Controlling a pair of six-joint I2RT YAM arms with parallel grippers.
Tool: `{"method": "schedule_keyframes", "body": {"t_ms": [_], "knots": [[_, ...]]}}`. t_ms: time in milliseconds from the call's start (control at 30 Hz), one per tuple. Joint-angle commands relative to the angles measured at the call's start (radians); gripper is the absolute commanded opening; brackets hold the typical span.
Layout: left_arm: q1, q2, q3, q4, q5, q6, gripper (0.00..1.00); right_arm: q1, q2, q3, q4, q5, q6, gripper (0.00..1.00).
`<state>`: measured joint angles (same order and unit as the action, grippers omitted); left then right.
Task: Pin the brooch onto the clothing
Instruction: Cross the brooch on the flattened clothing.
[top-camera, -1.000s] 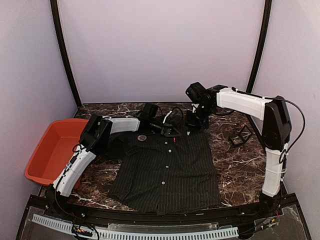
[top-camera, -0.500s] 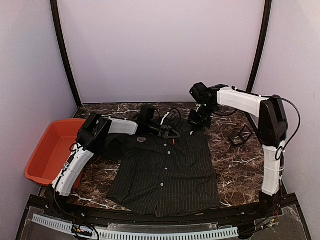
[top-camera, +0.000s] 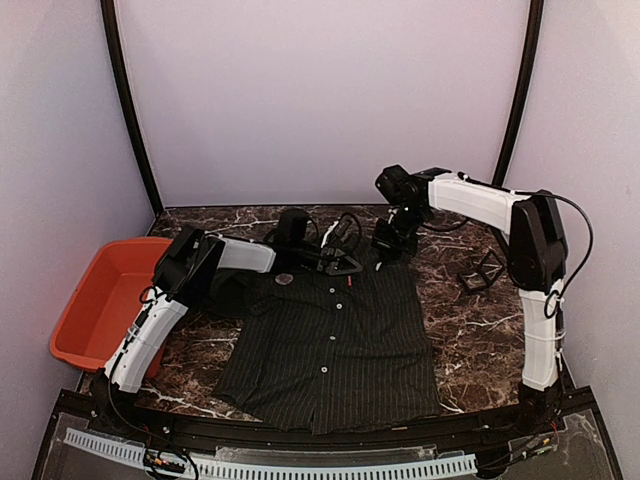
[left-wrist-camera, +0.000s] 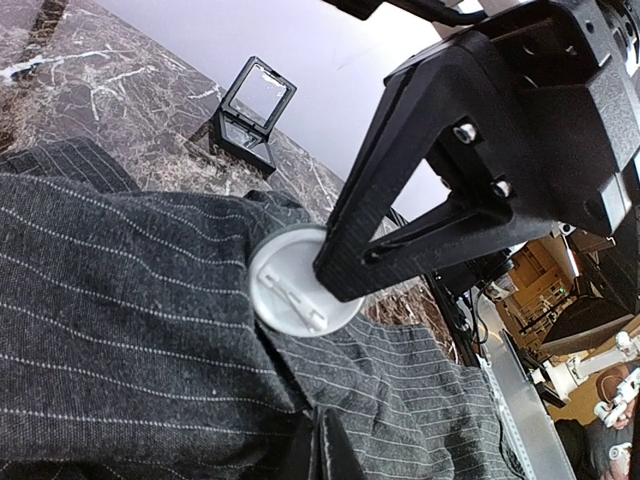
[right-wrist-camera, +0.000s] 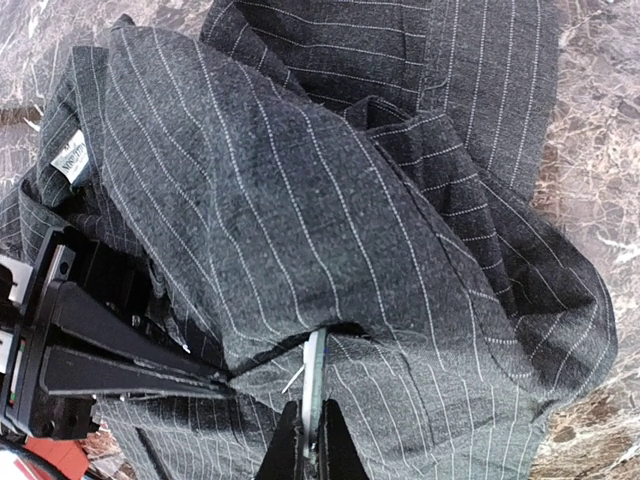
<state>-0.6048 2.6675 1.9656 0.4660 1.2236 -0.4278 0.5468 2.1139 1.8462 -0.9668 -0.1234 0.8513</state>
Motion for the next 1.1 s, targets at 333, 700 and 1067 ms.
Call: {"method": "schedule_keyframes", "body": {"t_ms": [333,700,1067], "knots": [[-0.018,-0.068,-0.036,0.117,0.051,-0.059,0.01,0.008,0.059,0.053,-0.011,-0.039,0.002,0.00],[-0.018,-0.065,-0.038,0.149,0.057,-0.081,0.01,0.018,0.067,0.040,-0.010,-0.060,-0.034,0.00],[-0.018,-0.061,-0.046,0.195,0.064,-0.117,0.01,0.033,0.078,0.034,-0.006,-0.081,-0.064,0.00]]}}
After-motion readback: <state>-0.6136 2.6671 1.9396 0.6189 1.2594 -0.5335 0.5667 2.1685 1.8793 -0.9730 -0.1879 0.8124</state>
